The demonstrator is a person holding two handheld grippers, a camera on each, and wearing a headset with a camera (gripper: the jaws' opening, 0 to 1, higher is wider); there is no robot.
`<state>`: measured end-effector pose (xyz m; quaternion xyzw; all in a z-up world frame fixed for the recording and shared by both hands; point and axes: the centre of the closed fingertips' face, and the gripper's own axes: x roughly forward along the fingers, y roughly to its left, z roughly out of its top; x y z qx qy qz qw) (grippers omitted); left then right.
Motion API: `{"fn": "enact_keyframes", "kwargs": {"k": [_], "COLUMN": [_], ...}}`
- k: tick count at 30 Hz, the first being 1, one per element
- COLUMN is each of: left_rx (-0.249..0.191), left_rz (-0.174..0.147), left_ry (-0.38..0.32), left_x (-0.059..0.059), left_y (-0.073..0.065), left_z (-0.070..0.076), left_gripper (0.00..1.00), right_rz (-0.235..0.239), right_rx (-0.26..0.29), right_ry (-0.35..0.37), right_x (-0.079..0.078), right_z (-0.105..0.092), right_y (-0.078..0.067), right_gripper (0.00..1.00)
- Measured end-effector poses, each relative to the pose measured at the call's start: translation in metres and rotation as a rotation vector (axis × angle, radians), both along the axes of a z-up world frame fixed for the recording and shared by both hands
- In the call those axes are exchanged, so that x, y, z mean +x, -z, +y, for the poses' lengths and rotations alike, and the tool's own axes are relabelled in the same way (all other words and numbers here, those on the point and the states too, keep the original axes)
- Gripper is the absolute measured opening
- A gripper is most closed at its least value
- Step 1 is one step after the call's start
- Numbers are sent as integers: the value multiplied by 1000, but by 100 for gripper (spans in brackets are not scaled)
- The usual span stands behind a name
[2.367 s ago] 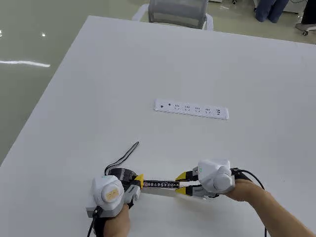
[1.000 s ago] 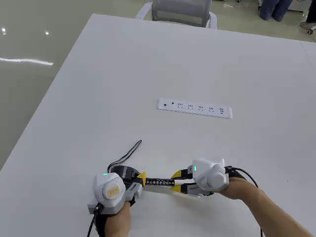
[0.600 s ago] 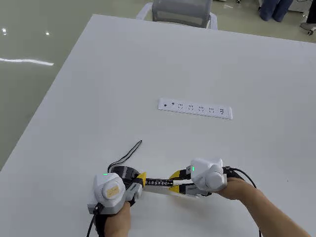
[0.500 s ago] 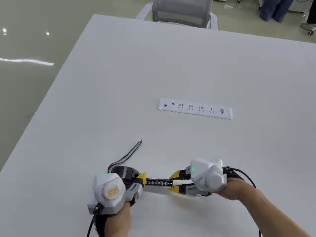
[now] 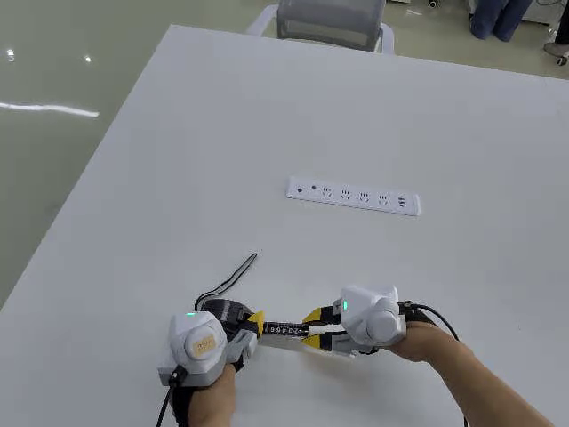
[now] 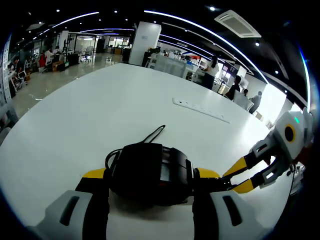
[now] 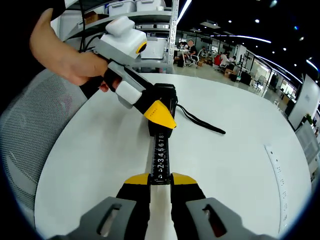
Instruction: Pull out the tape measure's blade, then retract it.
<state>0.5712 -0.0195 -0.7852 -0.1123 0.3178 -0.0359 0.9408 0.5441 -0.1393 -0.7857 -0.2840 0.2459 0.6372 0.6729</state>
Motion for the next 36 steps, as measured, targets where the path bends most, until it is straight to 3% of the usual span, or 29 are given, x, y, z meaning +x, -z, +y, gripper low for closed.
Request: {"fn": "enact_keyframes", "kwargs": {"k": [36], "left_rx": [-12], "left_rz": [0], "left_ry": [4], "left_x": [0], "left_y": [-1], "left_z": [1], "left_gripper": [65], "right_rz": [4], "right_rx": [11], "right_ry": [-6], "right_x": [1], "right_z": [17], "right_y": [1], "right_gripper": [13]}}
